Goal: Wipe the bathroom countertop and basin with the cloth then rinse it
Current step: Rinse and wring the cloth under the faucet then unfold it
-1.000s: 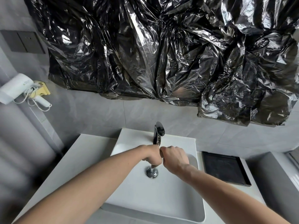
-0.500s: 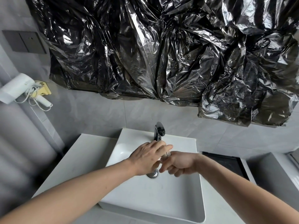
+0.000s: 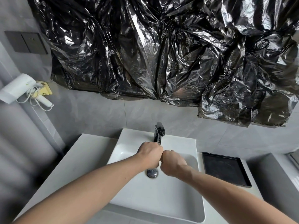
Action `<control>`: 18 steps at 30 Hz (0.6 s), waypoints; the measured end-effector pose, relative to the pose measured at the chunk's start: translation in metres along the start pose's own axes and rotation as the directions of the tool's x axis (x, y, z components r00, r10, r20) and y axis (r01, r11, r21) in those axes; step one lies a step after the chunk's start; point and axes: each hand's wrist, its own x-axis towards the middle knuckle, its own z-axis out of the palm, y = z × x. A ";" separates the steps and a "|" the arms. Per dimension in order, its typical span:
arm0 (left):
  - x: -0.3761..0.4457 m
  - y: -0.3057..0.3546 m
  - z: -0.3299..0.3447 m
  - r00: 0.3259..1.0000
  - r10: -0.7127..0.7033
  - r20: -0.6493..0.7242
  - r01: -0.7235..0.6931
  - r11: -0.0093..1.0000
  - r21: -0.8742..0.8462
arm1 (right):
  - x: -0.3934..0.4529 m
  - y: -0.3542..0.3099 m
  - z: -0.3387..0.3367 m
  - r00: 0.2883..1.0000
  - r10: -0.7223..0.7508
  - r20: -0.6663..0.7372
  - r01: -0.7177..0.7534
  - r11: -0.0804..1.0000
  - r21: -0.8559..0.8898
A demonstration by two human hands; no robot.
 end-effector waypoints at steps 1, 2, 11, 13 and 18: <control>0.000 0.003 0.002 1.000 -0.026 0.014 0.027 0.999 -0.038 | 0.001 0.002 0.002 1.000 -0.003 -0.010 0.003 1.000 -0.026; 0.000 0.005 0.003 0.998 -0.052 0.034 0.055 0.995 -0.083 | 0.001 0.003 0.003 1.000 -0.013 -0.027 0.012 0.998 -0.060; 0.001 0.010 0.020 0.967 -0.163 0.194 0.235 0.864 -0.446 | 0.007 0.015 0.019 0.973 -0.161 -0.165 0.126 0.971 -0.203; 0.001 0.010 0.026 0.962 -0.175 0.210 0.259 0.828 -0.497 | 0.005 0.016 0.020 0.968 -0.187 -0.168 0.149 0.965 -0.214; 0.000 0.013 0.036 0.947 -0.170 0.271 0.302 0.755 -0.582 | 0.003 0.017 0.022 0.964 -0.216 -0.158 0.179 0.959 -0.218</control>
